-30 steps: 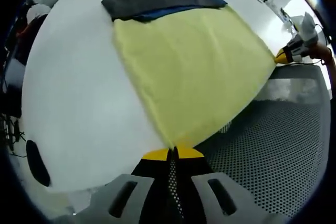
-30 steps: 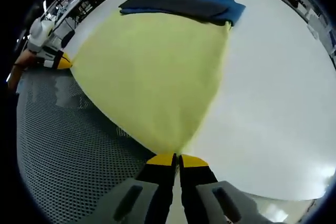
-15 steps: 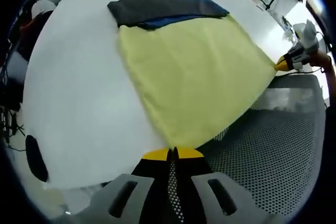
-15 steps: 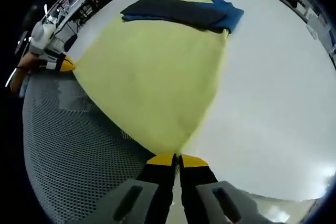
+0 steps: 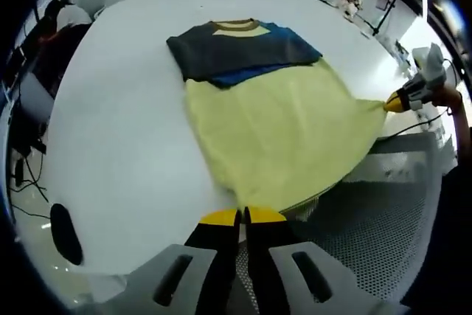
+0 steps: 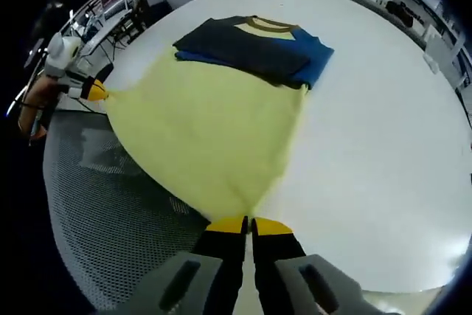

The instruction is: Fold the garment on the visible template until the final outline fits inside the template.

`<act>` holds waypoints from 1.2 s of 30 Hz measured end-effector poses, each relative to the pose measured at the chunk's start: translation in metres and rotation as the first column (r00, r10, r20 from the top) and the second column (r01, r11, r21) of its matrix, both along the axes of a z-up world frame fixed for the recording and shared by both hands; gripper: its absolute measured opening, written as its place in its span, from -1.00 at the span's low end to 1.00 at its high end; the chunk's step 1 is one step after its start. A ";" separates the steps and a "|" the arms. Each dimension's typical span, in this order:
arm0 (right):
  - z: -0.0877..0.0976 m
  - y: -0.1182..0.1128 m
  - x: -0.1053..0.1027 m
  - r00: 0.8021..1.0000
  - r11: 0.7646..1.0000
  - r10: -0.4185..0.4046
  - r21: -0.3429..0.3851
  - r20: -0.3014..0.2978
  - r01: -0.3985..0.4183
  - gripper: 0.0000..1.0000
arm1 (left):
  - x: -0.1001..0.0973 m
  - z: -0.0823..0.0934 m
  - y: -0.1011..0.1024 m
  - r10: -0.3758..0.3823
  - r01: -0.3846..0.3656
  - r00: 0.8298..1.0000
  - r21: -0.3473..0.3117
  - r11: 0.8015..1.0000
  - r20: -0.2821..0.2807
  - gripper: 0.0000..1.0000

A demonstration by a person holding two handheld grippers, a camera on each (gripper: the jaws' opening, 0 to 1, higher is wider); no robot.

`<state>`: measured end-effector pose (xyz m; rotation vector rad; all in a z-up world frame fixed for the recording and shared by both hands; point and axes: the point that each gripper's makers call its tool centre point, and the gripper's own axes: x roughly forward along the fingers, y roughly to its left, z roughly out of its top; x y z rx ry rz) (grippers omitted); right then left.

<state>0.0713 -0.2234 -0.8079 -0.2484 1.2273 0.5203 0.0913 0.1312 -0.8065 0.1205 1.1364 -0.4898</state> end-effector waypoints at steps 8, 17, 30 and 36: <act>0.029 0.001 0.031 0.992 0.998 -0.061 0.041 0.107 0.056 -1.00 | 0.028 0.027 0.003 0.038 -0.036 0.995 -0.029 0.999 0.087 -0.92; 0.047 -0.001 0.061 0.977 0.996 -0.074 0.062 0.202 0.063 -1.00 | 0.065 0.050 0.000 0.082 -0.074 0.984 -0.053 0.996 0.158 -0.92; 0.063 0.000 0.113 0.949 0.990 -0.126 0.095 0.290 0.102 -1.00 | 0.117 0.069 0.000 0.173 -0.144 0.956 -0.135 0.980 0.237 -0.93; 0.069 -0.001 0.131 0.939 0.988 -0.139 0.109 0.314 0.110 -1.00 | 0.135 0.074 -0.002 0.188 -0.156 0.948 -0.142 0.978 0.258 -0.93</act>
